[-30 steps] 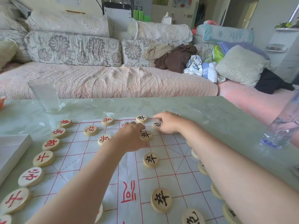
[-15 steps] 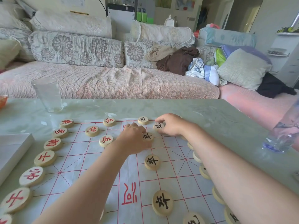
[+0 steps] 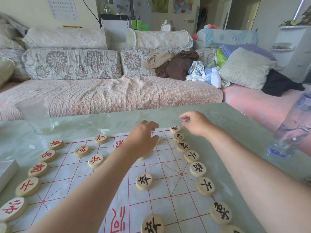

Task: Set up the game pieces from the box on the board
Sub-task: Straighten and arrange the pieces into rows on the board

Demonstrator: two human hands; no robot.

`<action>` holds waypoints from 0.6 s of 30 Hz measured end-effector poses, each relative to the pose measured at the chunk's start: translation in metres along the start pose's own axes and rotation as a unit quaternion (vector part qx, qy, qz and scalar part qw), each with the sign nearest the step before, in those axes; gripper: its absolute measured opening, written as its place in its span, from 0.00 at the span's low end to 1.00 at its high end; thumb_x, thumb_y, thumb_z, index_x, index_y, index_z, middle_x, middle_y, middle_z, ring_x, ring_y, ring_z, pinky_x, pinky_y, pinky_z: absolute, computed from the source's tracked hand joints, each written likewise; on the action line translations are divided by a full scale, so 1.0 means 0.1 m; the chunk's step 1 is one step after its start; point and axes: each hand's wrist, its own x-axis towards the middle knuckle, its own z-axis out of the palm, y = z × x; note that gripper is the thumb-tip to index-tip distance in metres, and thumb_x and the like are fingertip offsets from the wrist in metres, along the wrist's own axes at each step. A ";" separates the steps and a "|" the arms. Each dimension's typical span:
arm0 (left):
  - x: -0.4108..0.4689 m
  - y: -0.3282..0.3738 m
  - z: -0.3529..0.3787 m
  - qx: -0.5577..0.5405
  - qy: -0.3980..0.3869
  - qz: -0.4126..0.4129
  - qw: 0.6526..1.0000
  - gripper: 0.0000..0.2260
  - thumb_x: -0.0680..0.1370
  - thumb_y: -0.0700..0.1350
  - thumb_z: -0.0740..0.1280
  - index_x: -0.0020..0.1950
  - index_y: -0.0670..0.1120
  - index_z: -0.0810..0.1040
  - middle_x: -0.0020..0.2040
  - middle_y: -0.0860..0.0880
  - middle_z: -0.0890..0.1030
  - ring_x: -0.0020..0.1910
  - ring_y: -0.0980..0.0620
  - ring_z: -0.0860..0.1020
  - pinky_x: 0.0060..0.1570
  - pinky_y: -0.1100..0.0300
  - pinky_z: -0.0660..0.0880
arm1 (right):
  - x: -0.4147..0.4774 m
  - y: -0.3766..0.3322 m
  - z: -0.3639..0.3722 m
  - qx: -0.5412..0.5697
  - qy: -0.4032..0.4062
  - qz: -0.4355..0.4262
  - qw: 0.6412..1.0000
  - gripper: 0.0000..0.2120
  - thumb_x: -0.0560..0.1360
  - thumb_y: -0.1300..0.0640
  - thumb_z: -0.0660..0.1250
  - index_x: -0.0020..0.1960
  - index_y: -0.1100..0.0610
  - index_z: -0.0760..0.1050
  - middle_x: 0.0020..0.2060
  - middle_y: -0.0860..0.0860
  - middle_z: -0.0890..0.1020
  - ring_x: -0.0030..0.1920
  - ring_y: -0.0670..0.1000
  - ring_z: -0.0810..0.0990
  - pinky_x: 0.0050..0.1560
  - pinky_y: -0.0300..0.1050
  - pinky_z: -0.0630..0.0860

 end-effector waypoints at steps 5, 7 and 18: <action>0.44 0.15 0.26 0.005 -0.042 -0.034 0.999 0.16 0.77 0.42 0.64 0.65 0.51 0.75 0.60 0.51 0.78 0.55 0.50 0.77 0.51 0.62 0.70 | 0.14 0.24 0.06 0.016 -0.027 0.028 0.999 0.16 0.78 0.58 0.68 0.65 0.54 0.78 0.59 0.50 0.82 0.60 0.51 0.79 0.63 0.42 0.71; 0.56 0.17 0.35 0.019 -0.055 -0.044 0.997 0.17 0.78 0.41 0.64 0.66 0.51 0.74 0.61 0.52 0.78 0.57 0.50 0.77 0.51 0.63 0.69 | 0.18 0.29 0.14 0.030 -0.042 0.029 0.998 0.17 0.77 0.56 0.69 0.66 0.54 0.77 0.58 0.50 0.81 0.61 0.51 0.78 0.64 0.43 0.70; 0.81 0.05 0.61 0.030 -0.063 -0.069 0.995 0.16 0.75 0.42 0.69 0.62 0.50 0.77 0.57 0.51 0.79 0.52 0.50 0.78 0.53 0.60 0.74 | 0.28 0.46 0.22 0.079 -0.064 0.007 0.995 0.20 0.75 0.53 0.74 0.66 0.51 0.78 0.56 0.46 0.81 0.59 0.49 0.79 0.61 0.41 0.71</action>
